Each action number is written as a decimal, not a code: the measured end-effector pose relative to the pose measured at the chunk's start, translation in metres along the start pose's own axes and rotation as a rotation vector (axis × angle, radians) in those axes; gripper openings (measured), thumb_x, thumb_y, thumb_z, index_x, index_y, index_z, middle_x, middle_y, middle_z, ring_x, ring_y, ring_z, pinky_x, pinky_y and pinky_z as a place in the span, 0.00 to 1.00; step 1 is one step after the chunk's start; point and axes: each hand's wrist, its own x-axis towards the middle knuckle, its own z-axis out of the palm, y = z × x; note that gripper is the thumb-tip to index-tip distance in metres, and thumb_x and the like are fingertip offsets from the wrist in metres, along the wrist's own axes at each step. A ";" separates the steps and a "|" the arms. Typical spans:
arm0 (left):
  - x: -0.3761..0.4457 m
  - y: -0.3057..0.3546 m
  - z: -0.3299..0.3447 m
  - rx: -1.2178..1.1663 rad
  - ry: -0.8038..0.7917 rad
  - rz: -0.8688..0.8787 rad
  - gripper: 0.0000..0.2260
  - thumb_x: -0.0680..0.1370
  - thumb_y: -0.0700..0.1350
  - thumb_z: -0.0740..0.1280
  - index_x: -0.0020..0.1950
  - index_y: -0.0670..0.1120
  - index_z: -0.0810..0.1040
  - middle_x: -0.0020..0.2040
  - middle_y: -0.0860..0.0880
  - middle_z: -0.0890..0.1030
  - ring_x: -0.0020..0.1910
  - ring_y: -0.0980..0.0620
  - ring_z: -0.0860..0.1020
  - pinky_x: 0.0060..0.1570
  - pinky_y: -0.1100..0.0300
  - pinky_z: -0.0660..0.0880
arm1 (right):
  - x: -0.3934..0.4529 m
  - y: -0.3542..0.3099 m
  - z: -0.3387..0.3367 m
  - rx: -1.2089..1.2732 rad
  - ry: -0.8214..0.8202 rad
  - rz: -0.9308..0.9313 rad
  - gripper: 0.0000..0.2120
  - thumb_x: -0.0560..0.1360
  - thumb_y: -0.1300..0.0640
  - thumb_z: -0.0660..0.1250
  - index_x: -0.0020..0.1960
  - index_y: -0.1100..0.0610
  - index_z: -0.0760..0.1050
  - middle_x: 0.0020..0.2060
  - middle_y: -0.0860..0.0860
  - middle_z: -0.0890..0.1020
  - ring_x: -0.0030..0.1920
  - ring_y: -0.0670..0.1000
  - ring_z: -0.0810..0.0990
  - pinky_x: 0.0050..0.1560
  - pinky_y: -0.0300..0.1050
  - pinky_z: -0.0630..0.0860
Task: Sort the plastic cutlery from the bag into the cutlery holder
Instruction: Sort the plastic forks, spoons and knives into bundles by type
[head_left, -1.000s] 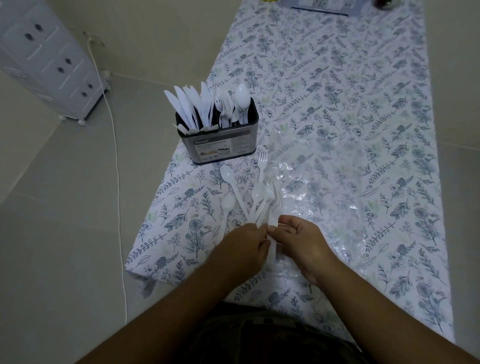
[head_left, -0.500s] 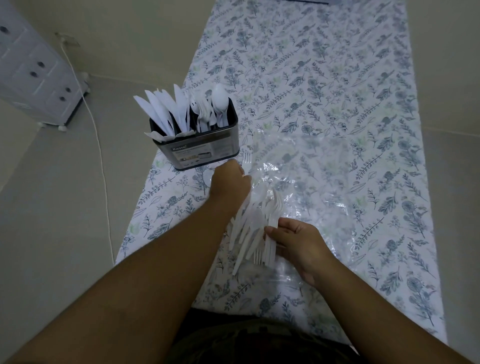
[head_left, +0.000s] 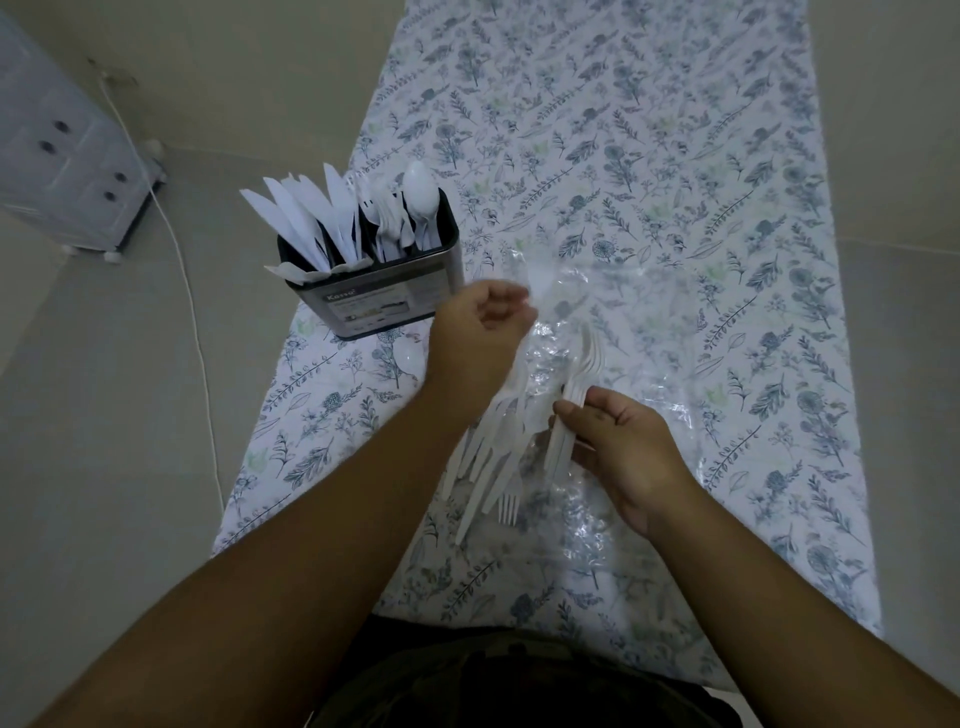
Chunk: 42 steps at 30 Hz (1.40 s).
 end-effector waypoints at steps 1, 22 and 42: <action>-0.012 0.000 -0.001 -0.045 -0.051 -0.081 0.08 0.76 0.39 0.74 0.55 0.44 0.82 0.46 0.50 0.85 0.43 0.57 0.83 0.40 0.66 0.79 | 0.000 -0.001 0.001 0.003 -0.013 -0.016 0.06 0.78 0.65 0.71 0.53 0.68 0.81 0.42 0.59 0.86 0.45 0.57 0.86 0.44 0.48 0.84; -0.118 -0.054 -0.029 0.584 -0.236 -0.079 0.07 0.77 0.41 0.69 0.53 0.46 0.84 0.45 0.51 0.83 0.41 0.60 0.79 0.44 0.68 0.78 | -0.033 0.040 -0.012 -0.322 -0.059 0.041 0.16 0.76 0.66 0.73 0.33 0.54 0.75 0.25 0.45 0.79 0.30 0.45 0.81 0.35 0.37 0.77; -0.114 -0.057 -0.046 0.743 -0.294 -0.084 0.09 0.75 0.39 0.72 0.55 0.47 0.81 0.43 0.52 0.80 0.42 0.55 0.78 0.43 0.64 0.75 | -0.036 0.035 -0.021 -0.553 -0.002 -0.117 0.09 0.75 0.59 0.76 0.52 0.61 0.81 0.35 0.46 0.79 0.37 0.44 0.77 0.41 0.35 0.74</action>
